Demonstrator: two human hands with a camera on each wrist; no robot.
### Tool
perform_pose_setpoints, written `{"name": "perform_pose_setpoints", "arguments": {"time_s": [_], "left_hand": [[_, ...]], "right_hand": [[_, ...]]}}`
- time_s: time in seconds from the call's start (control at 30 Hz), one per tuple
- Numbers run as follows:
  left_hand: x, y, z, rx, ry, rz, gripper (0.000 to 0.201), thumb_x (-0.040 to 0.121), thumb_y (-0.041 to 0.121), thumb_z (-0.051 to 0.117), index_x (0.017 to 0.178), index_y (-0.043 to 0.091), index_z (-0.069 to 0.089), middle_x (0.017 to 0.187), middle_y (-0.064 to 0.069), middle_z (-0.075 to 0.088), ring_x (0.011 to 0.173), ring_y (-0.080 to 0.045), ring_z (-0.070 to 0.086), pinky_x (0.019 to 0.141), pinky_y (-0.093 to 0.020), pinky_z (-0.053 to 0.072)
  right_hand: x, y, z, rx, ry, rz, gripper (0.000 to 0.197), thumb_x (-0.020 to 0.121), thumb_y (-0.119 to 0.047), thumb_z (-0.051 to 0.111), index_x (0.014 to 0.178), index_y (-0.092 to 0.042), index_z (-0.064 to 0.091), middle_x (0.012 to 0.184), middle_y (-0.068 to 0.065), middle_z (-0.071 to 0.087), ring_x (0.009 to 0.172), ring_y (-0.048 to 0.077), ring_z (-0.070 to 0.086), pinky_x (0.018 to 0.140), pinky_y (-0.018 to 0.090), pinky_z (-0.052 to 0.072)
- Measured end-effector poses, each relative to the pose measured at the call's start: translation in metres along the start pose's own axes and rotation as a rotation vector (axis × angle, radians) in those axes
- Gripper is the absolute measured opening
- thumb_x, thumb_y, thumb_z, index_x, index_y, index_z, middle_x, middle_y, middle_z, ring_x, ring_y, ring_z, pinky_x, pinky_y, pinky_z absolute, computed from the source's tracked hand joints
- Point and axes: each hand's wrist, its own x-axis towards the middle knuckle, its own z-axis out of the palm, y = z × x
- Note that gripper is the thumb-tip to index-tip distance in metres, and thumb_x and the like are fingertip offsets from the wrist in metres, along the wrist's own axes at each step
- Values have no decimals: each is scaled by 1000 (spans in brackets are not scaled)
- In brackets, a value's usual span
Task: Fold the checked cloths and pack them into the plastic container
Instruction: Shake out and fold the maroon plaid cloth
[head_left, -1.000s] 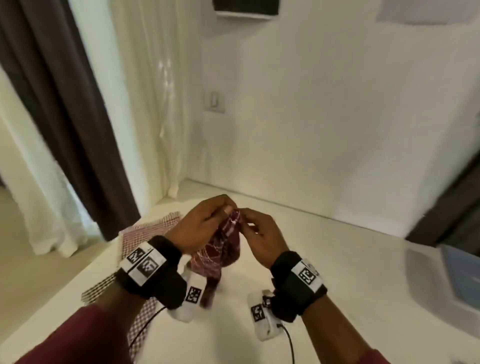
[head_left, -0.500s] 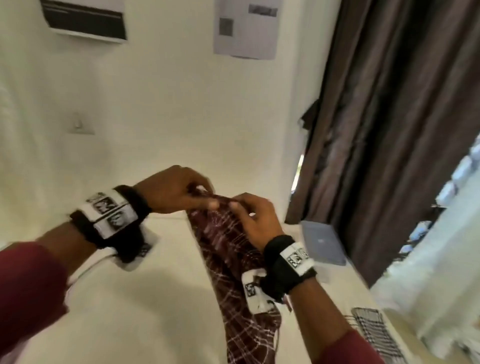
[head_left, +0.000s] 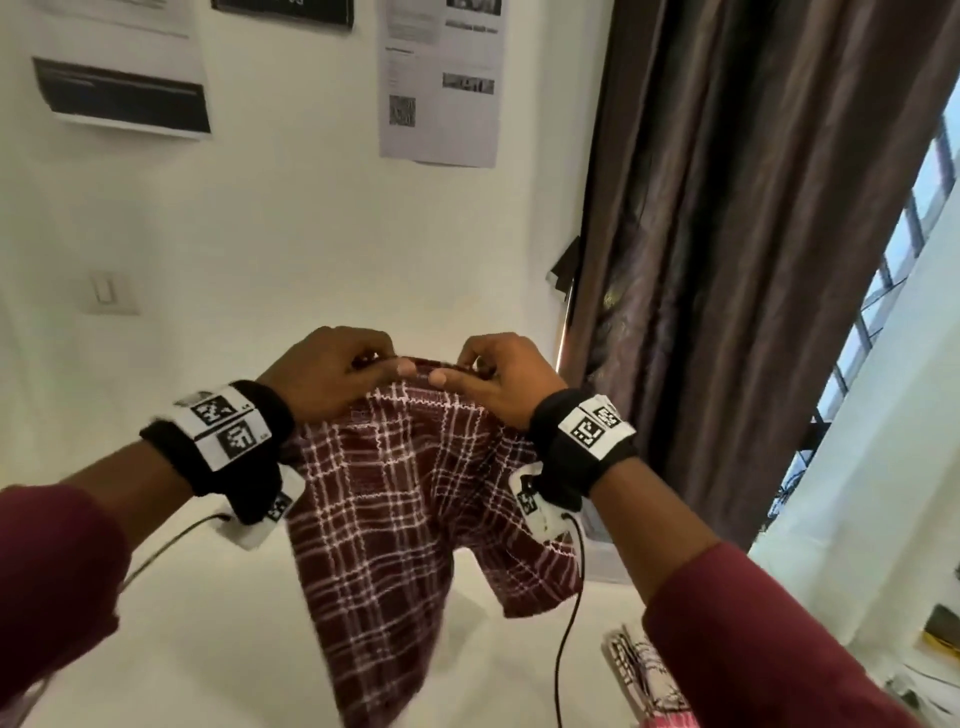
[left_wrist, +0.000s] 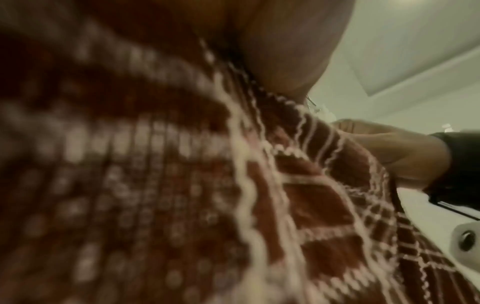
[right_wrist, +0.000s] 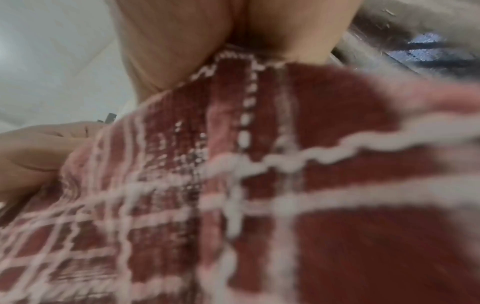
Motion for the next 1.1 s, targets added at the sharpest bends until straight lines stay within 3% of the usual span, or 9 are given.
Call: {"name": "perform_pose_setpoints", "arguments": {"time_s": [0.07, 0.13, 0.27, 0.43, 0.63, 0.77, 0.87, 1.0, 1.1], "left_hand": [[5, -2, -14, 83, -84, -27, 52, 67, 80, 53, 74, 29, 61, 60, 5, 59, 56, -12, 54, 57, -30, 42], [10, -7, -25, 215, -218, -57, 51, 63, 76, 65, 77, 28, 60, 64, 5, 60, 61, -13, 56, 61, -31, 44], [18, -26, -36, 577, -314, -11, 40, 79, 62, 60, 98, 27, 61, 76, 16, 55, 74, -10, 53, 69, -29, 45], [23, -54, -57, 791, -249, -105, 34, 92, 52, 49, 120, 32, 52, 105, 1, 64, 98, -21, 59, 73, -28, 39], [15, -88, -87, 686, -202, -297, 21, 91, 50, 52, 91, 29, 56, 85, 4, 61, 81, -21, 56, 69, -31, 40], [-3, -100, -96, 391, -351, -342, 21, 83, 45, 66, 84, 25, 61, 84, 8, 62, 83, -17, 60, 74, -30, 44], [-18, -110, -99, 194, -431, -377, 21, 79, 40, 74, 77, 20, 69, 68, 3, 69, 63, -17, 64, 59, -26, 48], [-20, -123, -88, 253, -726, -488, 16, 61, 33, 78, 67, 20, 72, 70, 4, 73, 65, -11, 67, 61, -21, 50], [-8, -134, -76, 349, -804, -509, 17, 68, 18, 79, 57, 25, 68, 64, 8, 68, 62, -6, 59, 60, -18, 46]], "right_hand": [[2, 7, -5, -40, -56, 22, 41, 71, -58, 73, 75, -18, 65, 58, -8, 54, 51, 6, 48, 48, 24, 38], [7, 15, -7, -88, -141, 61, 39, 67, -54, 78, 76, -18, 67, 62, -8, 54, 56, 7, 49, 51, 23, 38], [20, 39, -11, -326, -264, 129, 17, 72, -30, 81, 82, -21, 70, 74, -4, 62, 71, 15, 59, 67, 27, 48], [32, 68, -12, -370, -120, 305, 13, 81, -19, 67, 92, -23, 72, 91, 3, 68, 86, 25, 66, 75, 34, 55], [34, 77, -23, -306, 14, 353, 19, 89, -17, 59, 103, -21, 71, 104, 7, 68, 92, 30, 65, 83, 40, 55], [23, 91, -28, -374, 30, 332, 16, 85, -24, 64, 98, -25, 74, 103, 2, 71, 94, 26, 66, 82, 35, 54], [14, 103, -24, -349, -37, 330, 12, 83, -26, 70, 94, -23, 75, 97, 1, 71, 88, 22, 65, 76, 29, 51], [19, 109, -10, -251, -59, 297, 9, 84, -23, 70, 90, -21, 75, 89, 0, 71, 85, 17, 65, 75, 27, 51], [32, 114, 2, -243, -66, 280, 12, 87, -21, 65, 95, -19, 75, 89, 0, 70, 84, 16, 64, 75, 26, 49]]}}
